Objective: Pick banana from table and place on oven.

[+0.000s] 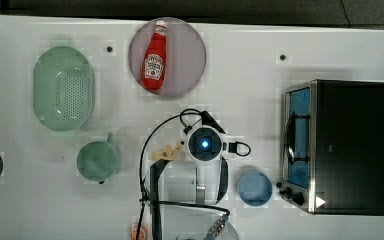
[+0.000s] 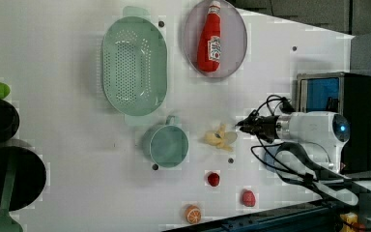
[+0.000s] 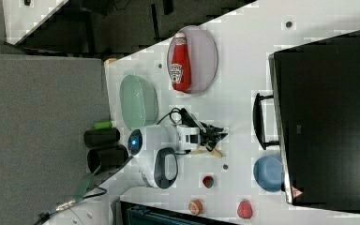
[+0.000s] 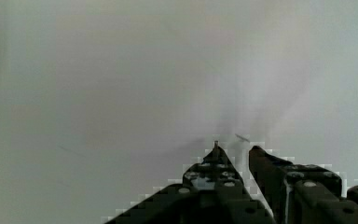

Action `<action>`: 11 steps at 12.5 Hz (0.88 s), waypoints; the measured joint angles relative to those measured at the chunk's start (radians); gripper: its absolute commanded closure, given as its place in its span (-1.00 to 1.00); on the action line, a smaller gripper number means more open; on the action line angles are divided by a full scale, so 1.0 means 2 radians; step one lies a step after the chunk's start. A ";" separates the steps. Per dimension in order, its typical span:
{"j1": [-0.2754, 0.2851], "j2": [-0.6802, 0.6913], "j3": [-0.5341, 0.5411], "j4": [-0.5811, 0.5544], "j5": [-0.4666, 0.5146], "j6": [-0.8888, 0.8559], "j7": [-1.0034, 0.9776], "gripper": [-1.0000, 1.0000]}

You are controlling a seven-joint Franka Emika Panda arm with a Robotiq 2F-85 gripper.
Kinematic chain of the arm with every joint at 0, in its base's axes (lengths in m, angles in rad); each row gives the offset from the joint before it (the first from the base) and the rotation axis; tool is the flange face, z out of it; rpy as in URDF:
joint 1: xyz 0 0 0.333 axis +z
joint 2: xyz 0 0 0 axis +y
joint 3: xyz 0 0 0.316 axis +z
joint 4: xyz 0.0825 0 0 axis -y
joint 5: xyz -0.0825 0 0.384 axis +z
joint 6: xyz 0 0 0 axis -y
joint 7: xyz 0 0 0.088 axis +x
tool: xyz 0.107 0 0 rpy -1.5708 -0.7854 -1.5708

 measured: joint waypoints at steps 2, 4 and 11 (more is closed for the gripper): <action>0.003 -0.025 -0.002 0.002 0.000 -0.002 0.000 0.58; 0.007 -0.071 -0.003 0.007 -0.001 -0.045 0.000 0.58; 0.005 -0.274 -0.004 0.154 0.002 -0.435 0.000 0.58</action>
